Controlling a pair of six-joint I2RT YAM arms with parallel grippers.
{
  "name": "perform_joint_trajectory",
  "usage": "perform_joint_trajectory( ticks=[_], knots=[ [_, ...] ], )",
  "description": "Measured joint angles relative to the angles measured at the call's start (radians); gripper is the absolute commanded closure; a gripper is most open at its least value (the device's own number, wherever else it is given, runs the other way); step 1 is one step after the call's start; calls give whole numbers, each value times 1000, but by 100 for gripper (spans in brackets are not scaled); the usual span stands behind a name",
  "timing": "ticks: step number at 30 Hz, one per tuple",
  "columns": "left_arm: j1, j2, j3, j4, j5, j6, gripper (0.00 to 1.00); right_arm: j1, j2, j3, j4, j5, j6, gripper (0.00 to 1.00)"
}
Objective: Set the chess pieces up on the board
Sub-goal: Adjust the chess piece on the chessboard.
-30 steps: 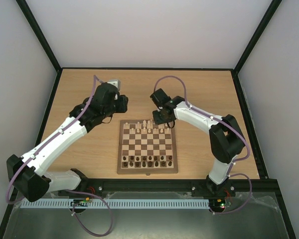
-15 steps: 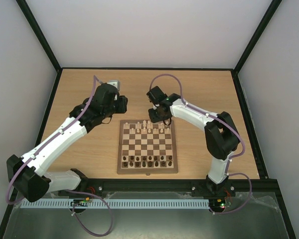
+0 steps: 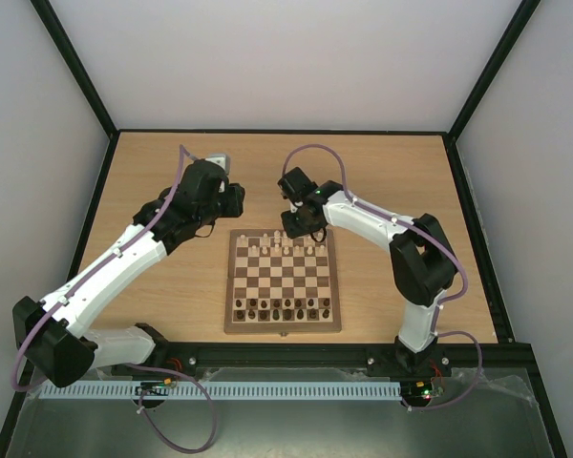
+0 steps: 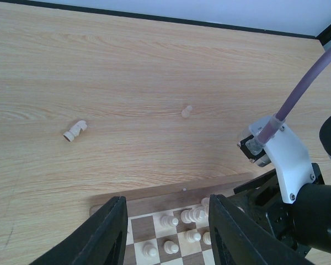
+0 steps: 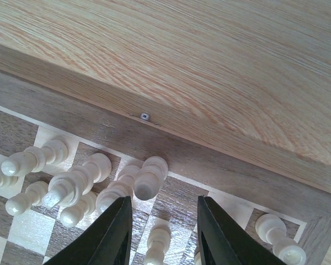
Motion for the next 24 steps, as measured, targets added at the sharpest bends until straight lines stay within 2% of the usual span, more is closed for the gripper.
perform_joint_trajectory(
  ticks=[24],
  knots=[
    [0, 1, -5, 2, 1, 6, 60, 0, 31, 6, 2, -8, -3, 68]
  ],
)
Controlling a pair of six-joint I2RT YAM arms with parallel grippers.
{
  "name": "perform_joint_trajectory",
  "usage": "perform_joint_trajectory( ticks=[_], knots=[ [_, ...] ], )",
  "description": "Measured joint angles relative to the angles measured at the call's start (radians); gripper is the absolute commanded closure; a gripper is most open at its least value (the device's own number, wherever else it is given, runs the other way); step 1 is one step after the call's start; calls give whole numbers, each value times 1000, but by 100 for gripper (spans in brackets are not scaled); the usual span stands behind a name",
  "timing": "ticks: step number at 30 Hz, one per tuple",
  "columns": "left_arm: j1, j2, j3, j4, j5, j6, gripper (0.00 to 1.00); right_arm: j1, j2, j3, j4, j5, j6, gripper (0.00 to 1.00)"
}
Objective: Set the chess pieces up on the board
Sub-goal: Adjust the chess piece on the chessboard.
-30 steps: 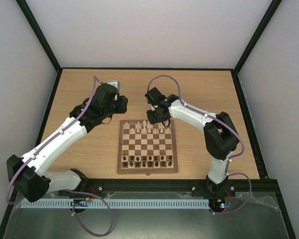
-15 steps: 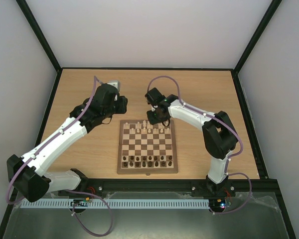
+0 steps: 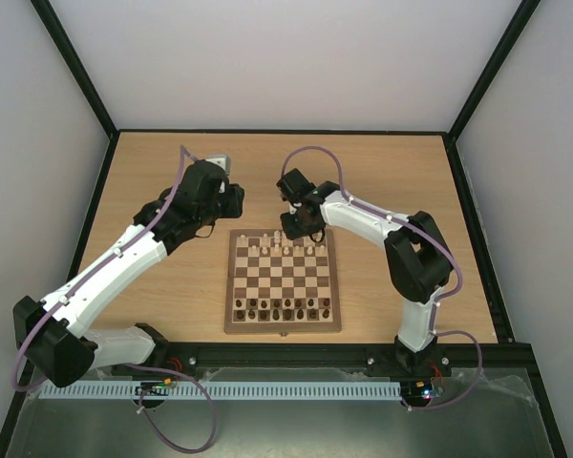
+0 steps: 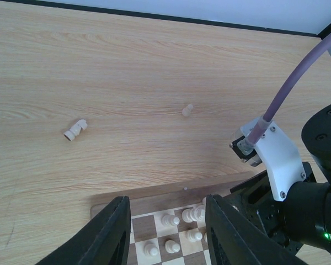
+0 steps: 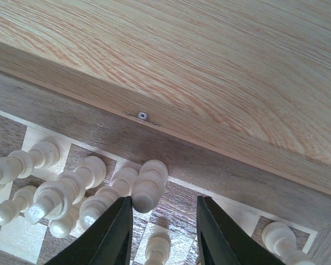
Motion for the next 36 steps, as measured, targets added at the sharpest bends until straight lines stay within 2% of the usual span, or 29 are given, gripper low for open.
perform_joint_trajectory(
  ticks=[15, 18, 33, 36],
  knots=[
    [5, 4, -8, 2, 7, 1, 61, 0, 21, 17, 4, -5, 0, 69],
    [5, 4, -9, 5, 8, 1, 61, 0, 22, 17, 4, -5, 0, 72],
    [5, 6, -10, 22, 14, 2, 63, 0, 49, 19, 5, -5, 0, 73],
    [5, 8, -10, 23, 14, 2, 63, 0, 59, 19, 5, -4, 1, 76]
  ],
)
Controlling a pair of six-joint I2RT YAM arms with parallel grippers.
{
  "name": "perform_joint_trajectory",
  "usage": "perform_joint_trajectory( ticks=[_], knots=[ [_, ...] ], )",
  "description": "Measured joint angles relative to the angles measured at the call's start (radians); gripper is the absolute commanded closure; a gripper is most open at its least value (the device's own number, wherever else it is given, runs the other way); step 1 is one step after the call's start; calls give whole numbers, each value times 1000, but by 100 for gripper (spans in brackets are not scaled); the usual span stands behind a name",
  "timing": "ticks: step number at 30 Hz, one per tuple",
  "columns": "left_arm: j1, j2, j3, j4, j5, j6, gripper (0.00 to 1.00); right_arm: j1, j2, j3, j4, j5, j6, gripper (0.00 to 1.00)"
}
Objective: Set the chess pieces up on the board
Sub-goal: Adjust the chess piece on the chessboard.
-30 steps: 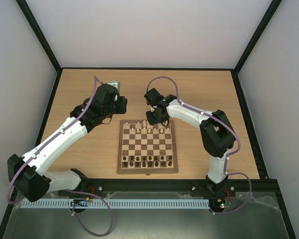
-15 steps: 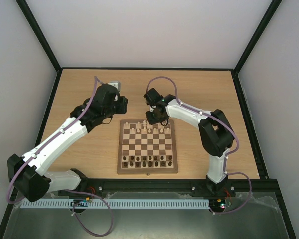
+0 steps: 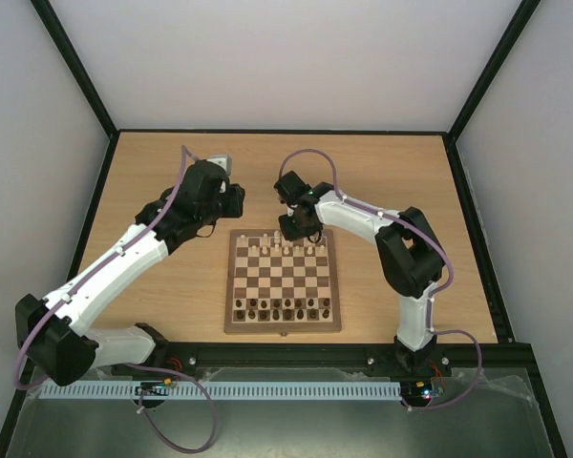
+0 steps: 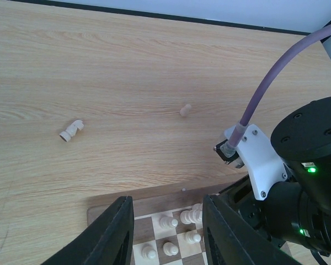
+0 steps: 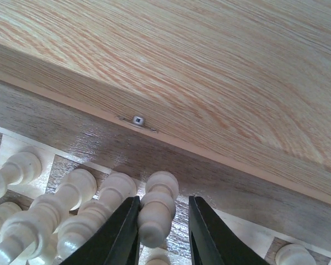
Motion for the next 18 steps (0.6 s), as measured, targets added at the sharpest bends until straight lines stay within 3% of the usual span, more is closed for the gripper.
perform_joint_trajectory(
  ticks=[18],
  knots=[
    [0, 4, -4, 0, 1, 6, 64, 0, 15, 0, 2, 16, -1, 86]
  ],
)
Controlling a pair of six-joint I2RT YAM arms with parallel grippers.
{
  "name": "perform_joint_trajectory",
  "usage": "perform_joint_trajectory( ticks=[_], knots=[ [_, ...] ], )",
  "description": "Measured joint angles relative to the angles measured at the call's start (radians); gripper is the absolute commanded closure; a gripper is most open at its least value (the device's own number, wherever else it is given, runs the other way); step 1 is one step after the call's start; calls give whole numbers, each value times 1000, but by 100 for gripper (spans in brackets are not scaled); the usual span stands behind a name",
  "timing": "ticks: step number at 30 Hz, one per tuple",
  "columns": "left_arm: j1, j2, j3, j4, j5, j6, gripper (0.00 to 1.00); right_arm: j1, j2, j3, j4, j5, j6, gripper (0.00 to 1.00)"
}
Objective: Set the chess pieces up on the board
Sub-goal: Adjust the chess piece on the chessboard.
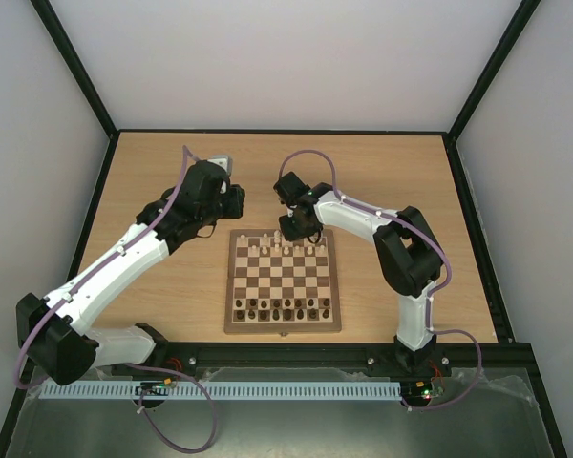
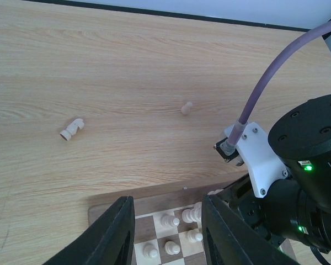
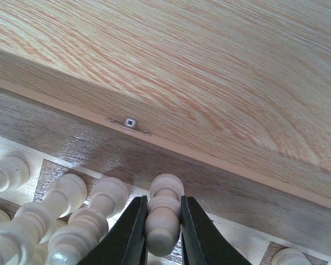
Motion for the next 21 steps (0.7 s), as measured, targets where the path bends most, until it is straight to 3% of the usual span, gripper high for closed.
perform_joint_trajectory(
  ticks=[21],
  knots=[
    [0, 0, -1, 0, 16, 0, 64, 0, -32, -43, 3, 29, 2, 87]
  ],
)
